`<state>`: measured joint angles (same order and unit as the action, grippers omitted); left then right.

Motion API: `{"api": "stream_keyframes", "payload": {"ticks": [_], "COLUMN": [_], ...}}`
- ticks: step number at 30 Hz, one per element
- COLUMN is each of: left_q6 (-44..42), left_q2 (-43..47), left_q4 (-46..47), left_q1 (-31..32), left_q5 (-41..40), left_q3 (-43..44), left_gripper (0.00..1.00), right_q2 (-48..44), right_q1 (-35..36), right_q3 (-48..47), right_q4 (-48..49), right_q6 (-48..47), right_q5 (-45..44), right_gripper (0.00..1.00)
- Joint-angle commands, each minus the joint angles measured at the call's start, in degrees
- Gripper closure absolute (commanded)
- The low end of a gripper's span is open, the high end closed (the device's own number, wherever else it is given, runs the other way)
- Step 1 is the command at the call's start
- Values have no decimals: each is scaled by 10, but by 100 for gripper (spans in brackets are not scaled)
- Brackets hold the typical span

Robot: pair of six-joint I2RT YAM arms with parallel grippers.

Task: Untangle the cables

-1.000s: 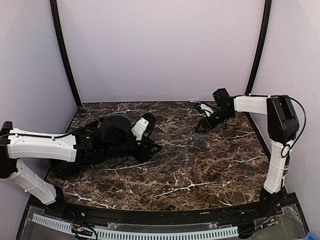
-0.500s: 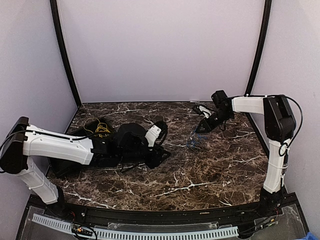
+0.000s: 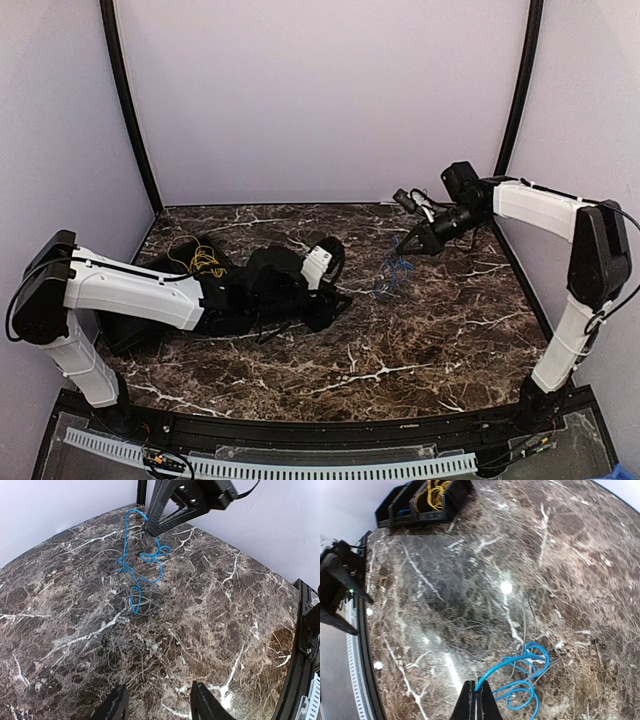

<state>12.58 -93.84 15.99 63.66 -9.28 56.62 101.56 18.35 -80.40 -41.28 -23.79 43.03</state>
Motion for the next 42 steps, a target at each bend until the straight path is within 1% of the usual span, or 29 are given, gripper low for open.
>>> {"api": "stream_keyframes", "payload": {"ticks": [1, 5, 10, 14, 15, 18, 19, 20, 21, 22, 23, 24, 25, 26, 28, 31, 36, 39, 42], "left_q6": [-23, -40, -85, -121, -121, -108, -102, -92, -89, -86, -86, -82, -78, -72, -61, -44, -4, 7, 0], "left_q2": [0, -1, -9, -45, -59, -99, -110, -138, -155, -193, -211, -244, -258, -277, -293, -299, -298, -285, -257], "left_q4": [56, 101, 184, 222, 229, 288, 342, 374, 428, 449, 469, 470, 464, 460, 455, 445, 430, 434, 457], "left_q1": [5, 9, 22, 23, 23, 23, 23, 23, 23, 23, 23, 23, 23, 22, 22, 16, -5, -13, -15], "left_q5": [-17, -14, -24, -36, -38, -37, -37, -39, -42, -51, -60, -78, -88, -102, -119, -151, -155, -146, -130], "left_q3": [23, 20, 12, 21, 21, 13, 8, -1, -2, 4, 11, 28, 37, 48, 51, 44, 14, -11, -36], "left_gripper": [55, 54, 50, 50, 50, 51, 53, 55, 62, 66, 71, 73, 76, 80, 82, 83, 83, 84, 83], "right_q2": [-54, -85, -111, -109, -109, -108, -107, -103, -97, -92, -87, -83, -81, -83, -96, -111, -128, -136, -146], "right_q1": [30, 76, 139, 153, 154, 154, 155, 155, 155, 154, 155, 155, 155, 155, 155, 154, 145, 137, 132], "right_q3": [-3, -2, 2, -20, -26, -50, -60, -73, -85, -101, -117, -136, -157, -173, -200, -247, -317, -325, -281], "right_q4": [-95, -149, -167, -199, -208, -241, -255, -267, -281, -297, -313, -336, -358, -366, -368, -369, -369, -363, -327], "right_q6": [-71, -105, -131, -156, -164, -193, -203, -213, -222, -231, -242, -254, -267, -263, -257, -246, -230, -226, -198], "right_q5": [83, 101, 92, 120, 131, 180, 193, 203, 209, 215, 221, 229, 235, 238, 238, 229, 219, 207, 195], "right_gripper": [100, 100, 100, 100, 100, 100, 100, 100, 100, 100, 100, 100, 100, 100, 100, 100, 100, 100, 100]}}
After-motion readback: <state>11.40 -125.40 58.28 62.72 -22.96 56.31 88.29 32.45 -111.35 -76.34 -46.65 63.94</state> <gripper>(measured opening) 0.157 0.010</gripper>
